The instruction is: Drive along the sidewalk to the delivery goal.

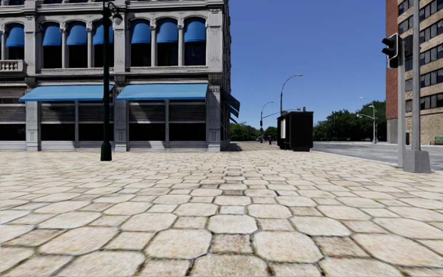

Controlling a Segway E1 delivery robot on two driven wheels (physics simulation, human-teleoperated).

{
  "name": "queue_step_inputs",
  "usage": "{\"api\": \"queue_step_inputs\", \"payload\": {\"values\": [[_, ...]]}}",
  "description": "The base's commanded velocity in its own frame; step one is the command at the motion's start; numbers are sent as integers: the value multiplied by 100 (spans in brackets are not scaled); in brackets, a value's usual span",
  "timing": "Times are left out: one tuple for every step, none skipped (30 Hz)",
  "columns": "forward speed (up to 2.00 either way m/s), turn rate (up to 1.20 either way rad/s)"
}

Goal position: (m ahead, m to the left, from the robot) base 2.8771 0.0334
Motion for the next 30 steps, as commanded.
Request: {"api": "queue_step_inputs", "payload": {"values": [[200,0],[200,0],[200,0],[200,0],[200,0],[200,0],[200,0],[200,0],[200,0],[200,0],[200,0],[200,0],[200,0],[200,0],[200,0],[200,0],[200,0],[200,0],[200,0],[200,0],[200,0],[200,0],[200,0],[200,0],[200,0],[200,0],[200,0],[200,0],[200,0],[200,0]]}}
